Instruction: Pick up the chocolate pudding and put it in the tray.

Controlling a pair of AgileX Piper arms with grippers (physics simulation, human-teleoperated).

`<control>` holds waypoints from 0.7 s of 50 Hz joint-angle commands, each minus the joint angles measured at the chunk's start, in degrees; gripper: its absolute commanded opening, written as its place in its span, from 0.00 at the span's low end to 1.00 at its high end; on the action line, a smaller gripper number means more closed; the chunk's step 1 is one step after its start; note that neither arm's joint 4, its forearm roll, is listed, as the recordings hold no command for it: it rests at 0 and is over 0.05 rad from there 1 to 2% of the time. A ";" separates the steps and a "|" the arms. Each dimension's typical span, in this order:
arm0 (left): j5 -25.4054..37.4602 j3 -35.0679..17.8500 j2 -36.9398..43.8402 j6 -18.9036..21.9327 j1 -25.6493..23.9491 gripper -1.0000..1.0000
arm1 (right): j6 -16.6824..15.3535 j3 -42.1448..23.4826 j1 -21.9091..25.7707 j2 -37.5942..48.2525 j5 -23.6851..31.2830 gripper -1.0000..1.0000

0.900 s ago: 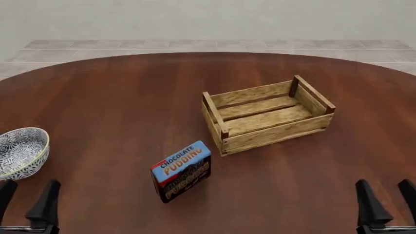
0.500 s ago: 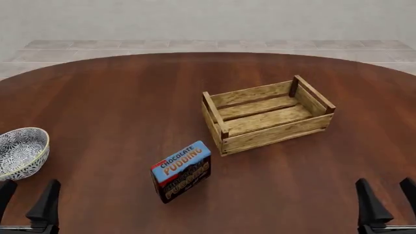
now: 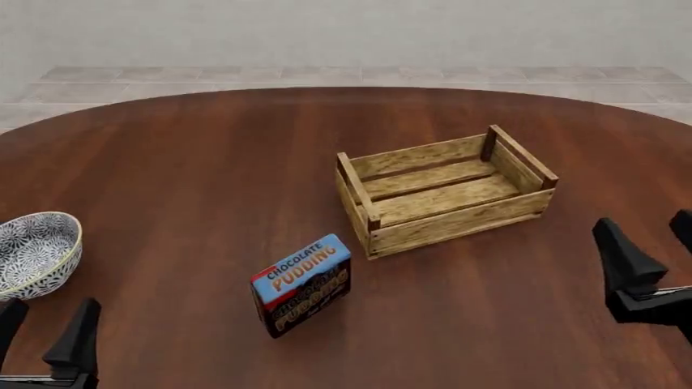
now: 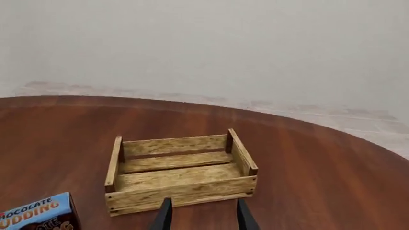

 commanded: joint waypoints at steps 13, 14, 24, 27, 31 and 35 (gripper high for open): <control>0.00 0.00 0.01 -0.01 0.00 1.00 | -14.98 -29.24 16.36 23.86 6.56 1.00; 0.00 0.00 0.01 -0.01 0.00 1.00 | -15.10 -32.61 16.33 26.21 7.75 1.00; 0.00 0.00 0.01 -0.02 0.01 1.00 | -20.63 -45.92 25.67 34.69 13.64 1.00; 0.00 0.00 0.00 0.01 -0.01 1.00 | -24.26 -49.15 28.75 37.97 15.73 1.00; 0.00 0.00 0.01 -0.01 0.00 1.00 | -27.60 -53.27 32.52 41.58 19.13 1.00; 0.00 0.00 0.01 0.00 0.00 1.00 | -29.52 -58.93 34.56 45.99 23.18 1.00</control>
